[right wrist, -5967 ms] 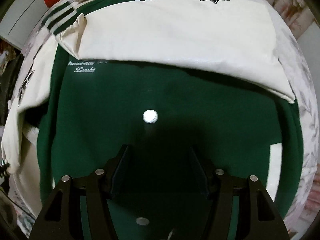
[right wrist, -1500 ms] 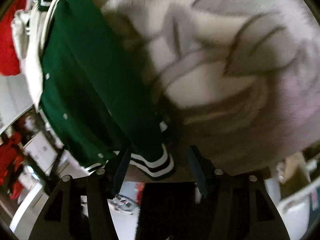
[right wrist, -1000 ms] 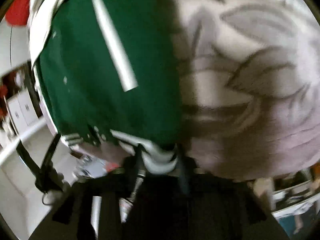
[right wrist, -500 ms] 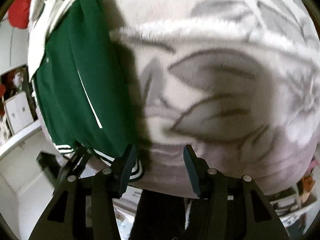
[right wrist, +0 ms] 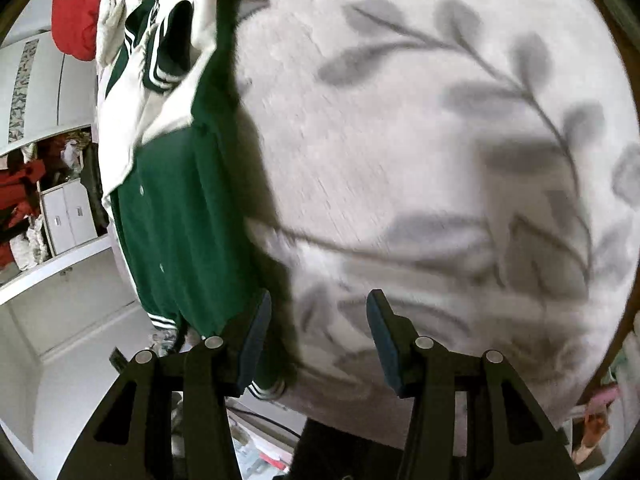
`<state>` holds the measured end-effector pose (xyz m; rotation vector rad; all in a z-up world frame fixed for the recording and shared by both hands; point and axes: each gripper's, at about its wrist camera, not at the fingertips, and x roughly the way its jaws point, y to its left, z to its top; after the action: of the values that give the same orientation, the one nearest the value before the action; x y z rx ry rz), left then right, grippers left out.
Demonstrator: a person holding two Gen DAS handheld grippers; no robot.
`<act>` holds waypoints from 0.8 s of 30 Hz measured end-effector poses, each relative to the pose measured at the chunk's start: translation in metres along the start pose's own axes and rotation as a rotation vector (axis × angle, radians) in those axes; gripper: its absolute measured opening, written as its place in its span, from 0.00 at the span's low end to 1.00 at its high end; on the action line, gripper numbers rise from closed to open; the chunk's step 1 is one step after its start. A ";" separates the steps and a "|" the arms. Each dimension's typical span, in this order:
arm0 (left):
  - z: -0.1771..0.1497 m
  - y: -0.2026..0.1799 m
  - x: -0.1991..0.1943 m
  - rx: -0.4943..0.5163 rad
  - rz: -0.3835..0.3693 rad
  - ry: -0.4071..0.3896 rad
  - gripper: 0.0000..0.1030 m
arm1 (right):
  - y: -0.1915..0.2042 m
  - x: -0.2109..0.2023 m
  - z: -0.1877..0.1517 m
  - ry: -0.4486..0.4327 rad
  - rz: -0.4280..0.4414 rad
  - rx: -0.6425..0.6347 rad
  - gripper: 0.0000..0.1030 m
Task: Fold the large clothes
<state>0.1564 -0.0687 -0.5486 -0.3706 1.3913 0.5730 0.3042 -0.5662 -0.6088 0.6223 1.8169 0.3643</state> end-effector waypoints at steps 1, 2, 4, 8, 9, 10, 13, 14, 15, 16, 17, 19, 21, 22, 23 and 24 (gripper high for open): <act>0.002 -0.002 -0.004 0.006 0.009 -0.007 0.20 | 0.002 -0.004 0.011 -0.004 0.017 0.000 0.50; 0.004 -0.013 -0.007 0.016 0.025 -0.022 0.34 | 0.007 -0.007 0.021 -0.015 0.039 0.004 0.50; 0.011 -0.019 -0.008 0.034 0.060 -0.052 0.97 | 0.011 -0.023 0.048 -0.046 0.106 0.019 0.55; 0.025 -0.033 0.023 0.085 0.148 -0.100 0.97 | 0.017 -0.043 0.131 -0.108 0.264 0.062 0.60; 0.027 -0.037 0.035 0.085 0.153 -0.088 0.97 | 0.015 -0.045 0.156 -0.126 0.300 0.073 0.60; 0.030 -0.039 0.053 0.084 0.160 -0.072 0.97 | 0.010 -0.045 0.183 -0.147 0.338 0.096 0.60; 0.031 -0.032 0.074 0.053 0.133 -0.070 1.00 | -0.010 -0.030 0.251 -0.176 0.458 0.218 0.60; 0.030 -0.027 0.075 0.036 0.114 -0.080 1.00 | -0.015 -0.022 0.267 -0.185 0.470 0.252 0.60; 0.030 -0.024 0.075 0.028 0.103 -0.085 1.00 | -0.014 -0.013 0.279 -0.193 0.474 0.271 0.60; 0.030 -0.022 0.075 0.025 0.095 -0.086 1.00 | -0.012 -0.005 0.291 -0.193 0.482 0.278 0.60; 0.029 -0.022 0.075 0.024 0.089 -0.090 1.00 | -0.009 0.000 0.300 -0.188 0.497 0.279 0.60; 0.028 -0.020 0.075 0.024 0.088 -0.090 1.00 | 0.006 0.010 0.312 -0.179 0.558 0.266 0.60; 0.031 -0.018 0.074 0.025 0.096 -0.080 1.00 | 0.023 0.026 0.323 -0.150 0.631 0.261 0.60; 0.032 -0.018 0.075 0.025 0.097 -0.073 1.00 | 0.034 0.039 0.328 -0.114 0.650 0.265 0.60; 0.037 -0.023 0.075 0.022 0.097 -0.065 1.00 | 0.044 0.053 0.333 -0.076 0.657 0.283 0.60; 0.038 -0.022 0.075 0.021 0.098 -0.060 1.00 | 0.052 0.063 0.336 -0.064 0.659 0.301 0.59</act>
<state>0.2062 -0.0534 -0.6181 -0.2678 1.3623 0.6441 0.6186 -0.5063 -0.7401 1.4343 1.5771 0.5004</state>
